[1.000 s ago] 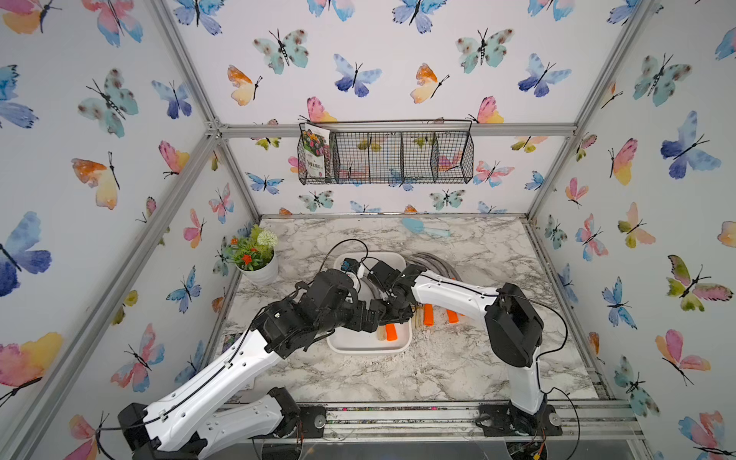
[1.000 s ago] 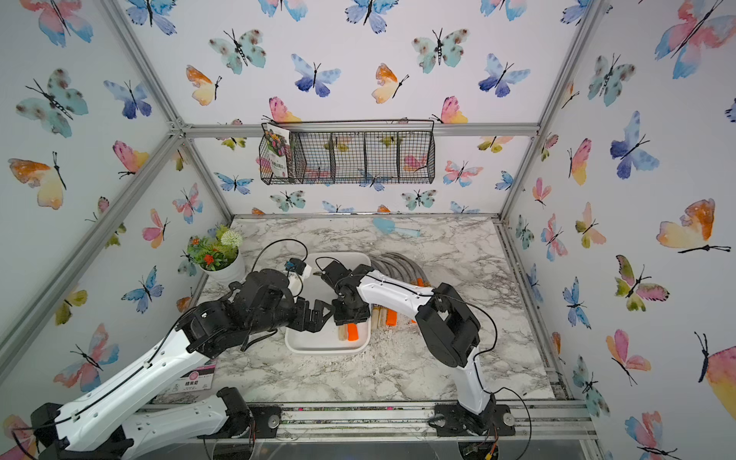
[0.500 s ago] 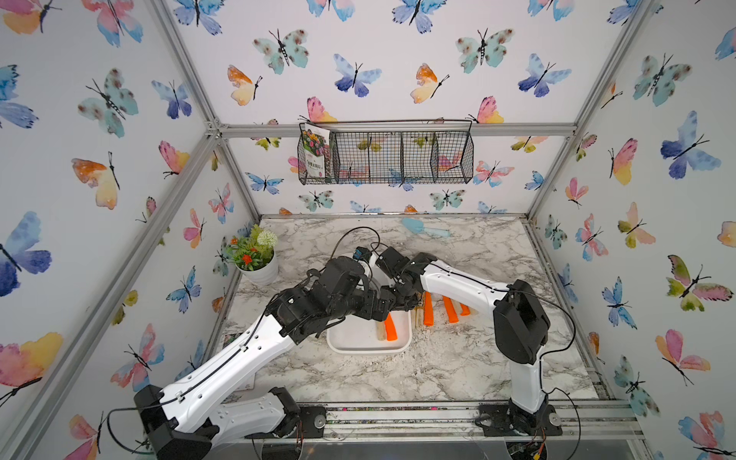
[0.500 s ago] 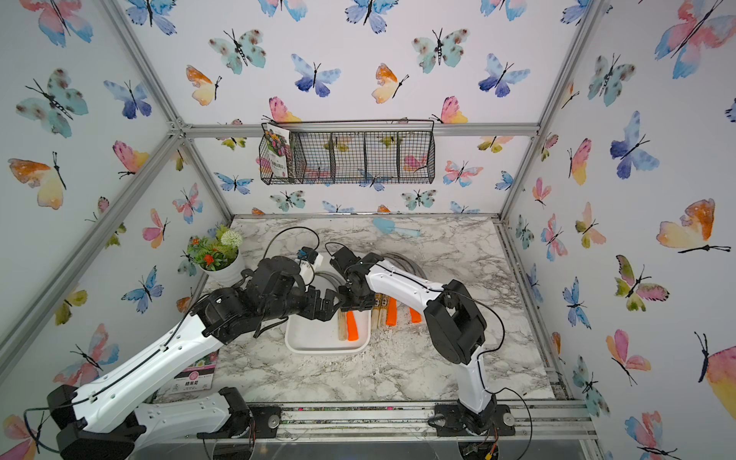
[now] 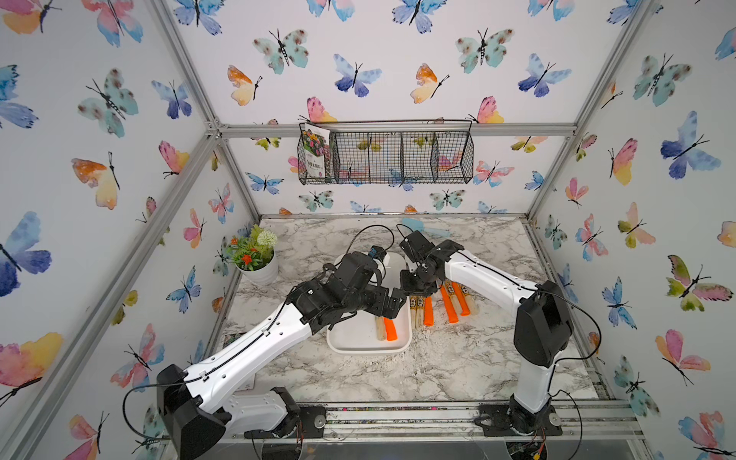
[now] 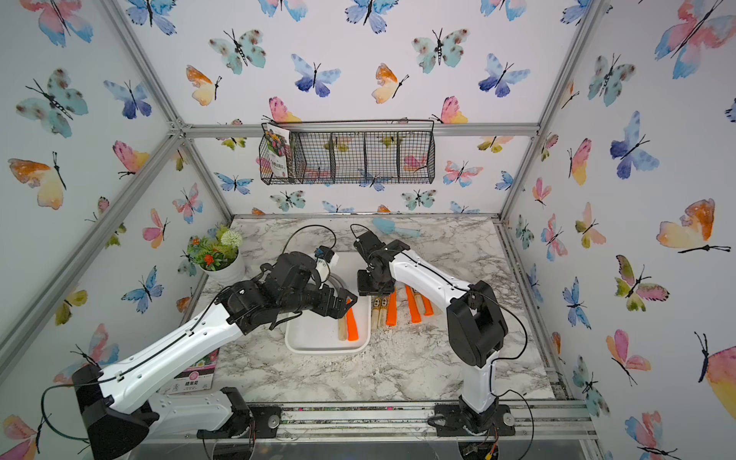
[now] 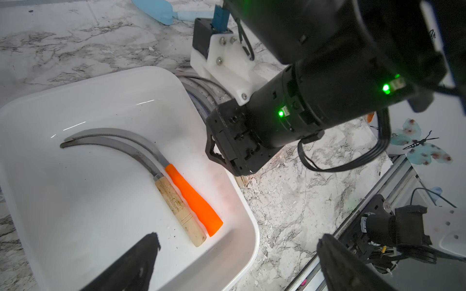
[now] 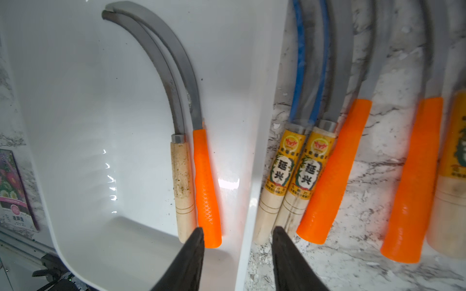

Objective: Put small sickles into storage boxes
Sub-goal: Place the sickle in the storage box, then pick up the sickle at the center of the board.

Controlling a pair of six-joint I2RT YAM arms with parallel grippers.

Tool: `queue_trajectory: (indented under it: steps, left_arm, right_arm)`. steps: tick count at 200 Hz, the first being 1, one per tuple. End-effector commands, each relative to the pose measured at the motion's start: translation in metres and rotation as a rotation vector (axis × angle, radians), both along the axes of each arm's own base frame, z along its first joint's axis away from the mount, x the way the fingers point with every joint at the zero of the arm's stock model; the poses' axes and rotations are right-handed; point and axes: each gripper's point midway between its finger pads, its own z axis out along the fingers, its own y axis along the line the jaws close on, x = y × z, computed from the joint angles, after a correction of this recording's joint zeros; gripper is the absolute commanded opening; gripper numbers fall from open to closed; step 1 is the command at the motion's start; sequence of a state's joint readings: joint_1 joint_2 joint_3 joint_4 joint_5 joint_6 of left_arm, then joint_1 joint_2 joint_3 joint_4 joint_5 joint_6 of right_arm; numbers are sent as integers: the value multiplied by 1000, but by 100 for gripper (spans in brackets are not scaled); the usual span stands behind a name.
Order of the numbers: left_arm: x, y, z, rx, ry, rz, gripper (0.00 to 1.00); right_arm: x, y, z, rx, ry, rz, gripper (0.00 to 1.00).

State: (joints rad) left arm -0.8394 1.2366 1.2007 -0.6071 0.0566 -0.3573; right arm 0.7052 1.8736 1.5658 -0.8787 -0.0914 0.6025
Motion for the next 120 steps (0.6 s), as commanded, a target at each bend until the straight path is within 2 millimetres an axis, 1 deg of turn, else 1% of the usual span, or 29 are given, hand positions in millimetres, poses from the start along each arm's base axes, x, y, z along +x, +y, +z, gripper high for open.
queue_trajectory:
  steps: [1,45,79,120]
  left_arm:
    - [3,-14,5,-34,-9,-44,98]
    - [8,-24,-8,-30,12,-62,98]
    - [11,-32,-17,-28,33,-78,98]
    - [12,-40,-27,-14,59,-101,98]
  right_arm:
    - [-1,-28,-4,-63,3,-10,45]
    - [2,-56,-17,-123,6,-28,43]
    - [6,-81,-36,-144,29,-59,43]
    - [12,-105,-53,-167,48,-86,43]
